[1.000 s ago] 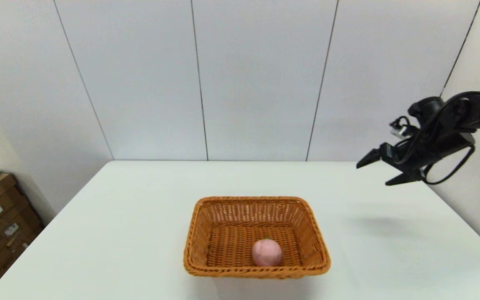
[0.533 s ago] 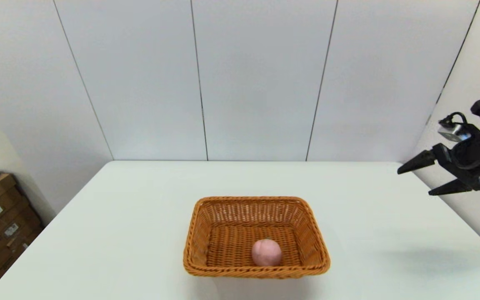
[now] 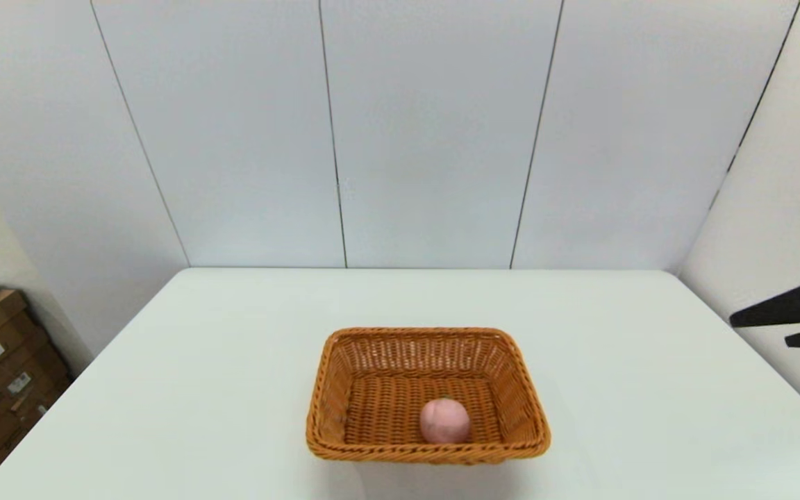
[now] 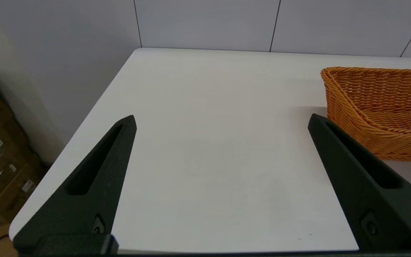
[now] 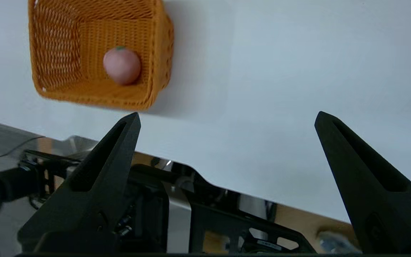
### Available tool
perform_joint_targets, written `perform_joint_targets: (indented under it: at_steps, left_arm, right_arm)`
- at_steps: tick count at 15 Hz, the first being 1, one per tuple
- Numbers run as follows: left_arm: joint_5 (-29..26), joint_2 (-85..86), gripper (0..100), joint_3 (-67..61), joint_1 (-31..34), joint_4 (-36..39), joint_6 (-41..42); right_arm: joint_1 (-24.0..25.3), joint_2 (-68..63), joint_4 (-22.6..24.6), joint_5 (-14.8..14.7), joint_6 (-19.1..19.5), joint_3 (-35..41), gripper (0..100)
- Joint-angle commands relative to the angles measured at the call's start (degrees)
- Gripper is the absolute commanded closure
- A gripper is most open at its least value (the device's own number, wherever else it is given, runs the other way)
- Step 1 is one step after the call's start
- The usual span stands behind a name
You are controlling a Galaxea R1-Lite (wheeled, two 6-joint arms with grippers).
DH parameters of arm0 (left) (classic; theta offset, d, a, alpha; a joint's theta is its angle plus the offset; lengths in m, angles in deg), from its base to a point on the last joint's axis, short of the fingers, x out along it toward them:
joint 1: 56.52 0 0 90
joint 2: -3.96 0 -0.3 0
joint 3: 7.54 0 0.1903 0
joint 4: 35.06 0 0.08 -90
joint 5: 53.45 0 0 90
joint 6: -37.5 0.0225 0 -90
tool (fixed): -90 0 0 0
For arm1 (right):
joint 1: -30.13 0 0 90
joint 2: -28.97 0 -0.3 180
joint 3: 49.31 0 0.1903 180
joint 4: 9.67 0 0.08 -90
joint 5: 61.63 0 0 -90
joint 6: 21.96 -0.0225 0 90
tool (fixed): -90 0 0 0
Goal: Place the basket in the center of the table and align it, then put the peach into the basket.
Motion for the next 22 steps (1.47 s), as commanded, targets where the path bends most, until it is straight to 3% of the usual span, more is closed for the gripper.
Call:
perform_joint_targets:
  at_steps: [1,5,9,13,20,22]
  left_arm:
    - [0.02,-0.05,0,0.0,0.0,-0.02,-0.06]
    - [0.02,-0.05,0,-0.09,0.0,-0.02,-0.06]
    - [0.02,-0.05,0,-0.09,0.0,-0.02,-0.06]
    - [0.11,0.04,0,-0.09,0.0,-0.02,-0.24]
    - [0.11,-0.05,0,-0.09,0.0,-0.02,-0.24]
    - [0.11,-0.05,0,-0.09,0.0,-0.02,-0.24]
  right_arm:
    - [0.68,19.68,10.92,-5.27,-2.1,14.17,0]
    - [0.6,30.05,11.98,-7.2,-5.97,17.68,0]
    - [0.42,39.63,12.24,-8.34,-6.32,22.52,0]
    - [0.68,49.91,9.34,-7.29,-6.67,25.33,0]
    - [0.68,53.17,7.58,-3.42,-8.25,26.38,0]
    - [0.51,54.84,7.41,-3.77,-8.43,26.56,0]
